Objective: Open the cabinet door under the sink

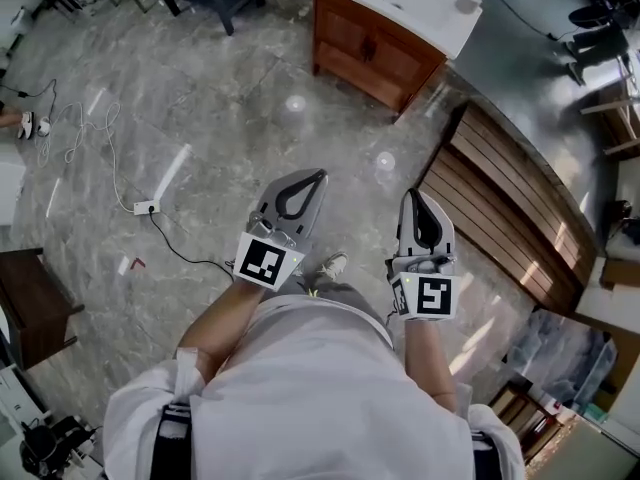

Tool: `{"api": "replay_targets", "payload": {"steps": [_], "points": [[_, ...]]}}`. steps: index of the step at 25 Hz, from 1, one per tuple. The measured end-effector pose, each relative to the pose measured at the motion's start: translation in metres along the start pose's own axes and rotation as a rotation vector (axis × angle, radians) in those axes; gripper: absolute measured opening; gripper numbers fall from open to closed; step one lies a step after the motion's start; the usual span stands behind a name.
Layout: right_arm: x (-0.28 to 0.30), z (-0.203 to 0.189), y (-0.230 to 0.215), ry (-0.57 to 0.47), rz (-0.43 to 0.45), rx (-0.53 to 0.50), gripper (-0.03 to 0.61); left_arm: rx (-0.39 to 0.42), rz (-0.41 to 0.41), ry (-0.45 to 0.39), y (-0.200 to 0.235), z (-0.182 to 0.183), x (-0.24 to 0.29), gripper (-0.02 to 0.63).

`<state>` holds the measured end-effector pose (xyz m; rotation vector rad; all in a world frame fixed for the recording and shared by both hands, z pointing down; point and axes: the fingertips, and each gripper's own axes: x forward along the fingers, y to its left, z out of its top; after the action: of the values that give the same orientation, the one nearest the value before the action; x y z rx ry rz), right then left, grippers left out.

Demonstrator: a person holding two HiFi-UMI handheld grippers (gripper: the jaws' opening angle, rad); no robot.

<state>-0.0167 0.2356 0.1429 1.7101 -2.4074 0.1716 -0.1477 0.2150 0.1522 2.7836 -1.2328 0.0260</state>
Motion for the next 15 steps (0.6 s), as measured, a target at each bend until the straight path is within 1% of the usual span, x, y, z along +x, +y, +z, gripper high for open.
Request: {"api": "replay_targets", "payload": {"steps": [8,12,15], "points": [[0.004,-0.006,-0.021,-0.026,0.063,-0.004,0.034,0.039,0.054,-0.008,-0.011,0.001,0.022,0.011],[-0.005,-0.011,-0.04,-0.034,0.056,0.009,0.034,0.054,0.042,-0.013,-0.03,0.002,0.033,0.011],[0.001,-0.008,-0.044,-0.041,0.044,0.003,0.034,0.051,0.036,-0.007,-0.023,-0.002,0.041,0.011]]}}
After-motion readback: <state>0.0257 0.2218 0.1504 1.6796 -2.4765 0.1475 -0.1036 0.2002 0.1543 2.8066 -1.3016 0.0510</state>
